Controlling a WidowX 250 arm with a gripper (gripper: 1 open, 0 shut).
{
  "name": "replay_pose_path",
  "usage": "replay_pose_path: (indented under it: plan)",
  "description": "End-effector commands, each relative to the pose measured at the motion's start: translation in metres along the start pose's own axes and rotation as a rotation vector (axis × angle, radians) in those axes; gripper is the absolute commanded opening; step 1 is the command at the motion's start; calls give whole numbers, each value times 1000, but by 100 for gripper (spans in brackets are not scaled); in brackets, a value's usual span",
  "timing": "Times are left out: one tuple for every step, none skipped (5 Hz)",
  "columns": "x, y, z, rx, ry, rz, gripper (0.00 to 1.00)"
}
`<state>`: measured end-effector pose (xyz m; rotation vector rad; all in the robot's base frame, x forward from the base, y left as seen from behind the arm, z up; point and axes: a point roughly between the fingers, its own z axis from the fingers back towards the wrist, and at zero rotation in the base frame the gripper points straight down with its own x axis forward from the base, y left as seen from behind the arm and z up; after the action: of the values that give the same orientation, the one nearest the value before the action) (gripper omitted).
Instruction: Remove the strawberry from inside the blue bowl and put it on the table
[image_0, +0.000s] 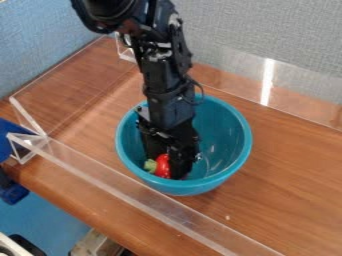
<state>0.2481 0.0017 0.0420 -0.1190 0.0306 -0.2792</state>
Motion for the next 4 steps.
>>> replay_pose_path:
  plan:
    - [1,3,5,2,-32,-11,0]
    - [1,4,4,-4,-37,-15,0]
    - [1,4,3,-8,-42,-20,0]
    - [1,5,2,-12,-46,-25,0]
